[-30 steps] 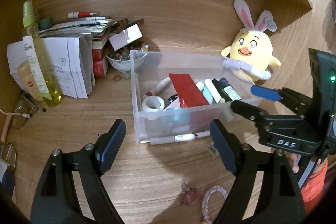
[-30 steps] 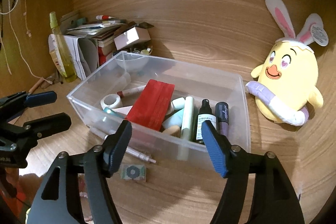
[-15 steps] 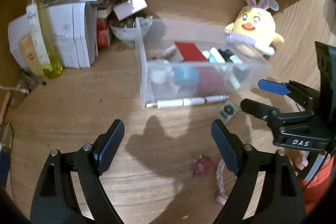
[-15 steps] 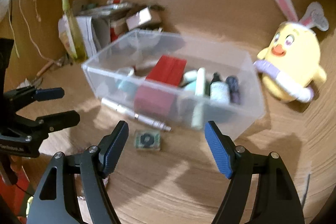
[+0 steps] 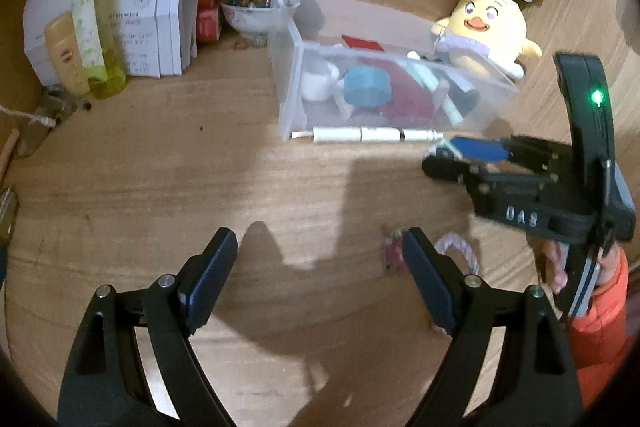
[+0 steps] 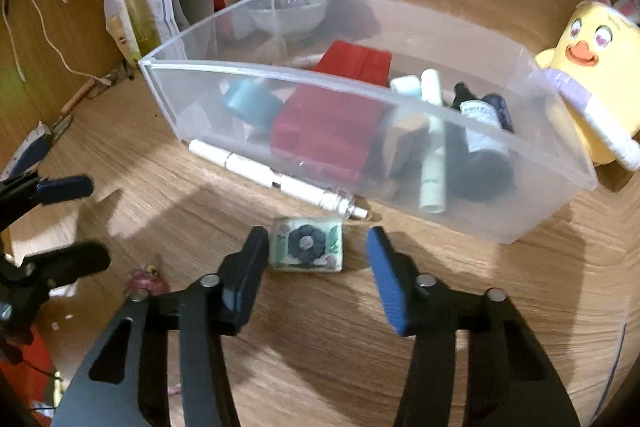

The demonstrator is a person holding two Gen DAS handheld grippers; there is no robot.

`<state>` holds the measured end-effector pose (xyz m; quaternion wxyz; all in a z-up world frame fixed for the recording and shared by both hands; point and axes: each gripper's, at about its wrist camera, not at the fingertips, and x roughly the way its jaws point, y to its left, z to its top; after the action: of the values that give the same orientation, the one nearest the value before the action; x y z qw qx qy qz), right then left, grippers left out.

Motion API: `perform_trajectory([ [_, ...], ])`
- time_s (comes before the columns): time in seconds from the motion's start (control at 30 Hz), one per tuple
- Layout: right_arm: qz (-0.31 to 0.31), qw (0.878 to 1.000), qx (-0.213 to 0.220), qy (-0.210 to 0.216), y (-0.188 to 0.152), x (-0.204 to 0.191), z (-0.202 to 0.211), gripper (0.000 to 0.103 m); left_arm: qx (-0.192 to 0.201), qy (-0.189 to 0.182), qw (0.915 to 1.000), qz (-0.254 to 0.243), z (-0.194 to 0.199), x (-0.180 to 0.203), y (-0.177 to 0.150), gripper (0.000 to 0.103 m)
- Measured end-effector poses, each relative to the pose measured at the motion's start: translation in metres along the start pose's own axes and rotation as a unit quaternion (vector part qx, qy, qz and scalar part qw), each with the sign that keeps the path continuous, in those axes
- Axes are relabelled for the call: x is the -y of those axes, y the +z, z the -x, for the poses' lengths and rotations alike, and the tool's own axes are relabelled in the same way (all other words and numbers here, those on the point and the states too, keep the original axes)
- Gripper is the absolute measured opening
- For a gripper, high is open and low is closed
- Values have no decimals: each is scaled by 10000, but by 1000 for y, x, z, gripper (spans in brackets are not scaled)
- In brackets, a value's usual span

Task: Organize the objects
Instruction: 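Grasp the pink hair tie with the left gripper while the right grasps the square eraser, then carry the hair tie into the clear box with the left gripper while the right carries the eraser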

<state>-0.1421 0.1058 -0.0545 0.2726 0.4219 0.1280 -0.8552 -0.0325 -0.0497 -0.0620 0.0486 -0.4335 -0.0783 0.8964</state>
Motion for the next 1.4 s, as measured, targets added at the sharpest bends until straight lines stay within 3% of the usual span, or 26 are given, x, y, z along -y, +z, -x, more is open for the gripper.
perform_trajectory([
  [0.1,-16,10000,25,30,0,0,2,31,-68,1,9999,-93,1,5,-7,85],
  [0.5,-206,9991,321,203,-5,7,25,31,-145,80,9976,-669,-8,32,-12,82],
  [0.6,-251,9984,427,273,-6,10,32,31,-95,48,9969,-777,-12,39,-10,77],
  [0.77,-319,9968,622,390,-10,15,46,31,-27,63,9954,-957,-17,48,-7,61],
  [1.0,-378,9951,779,478,-11,21,57,31,-33,170,9941,-1071,-19,57,-6,25],
  [1.23,-376,9936,922,541,-10,24,65,31,-62,32,9969,-782,-18,54,-3,23],
  [1.4,-380,9923,1042,559,-8,27,73,31,156,73,9972,-733,-9,58,5,23],
])
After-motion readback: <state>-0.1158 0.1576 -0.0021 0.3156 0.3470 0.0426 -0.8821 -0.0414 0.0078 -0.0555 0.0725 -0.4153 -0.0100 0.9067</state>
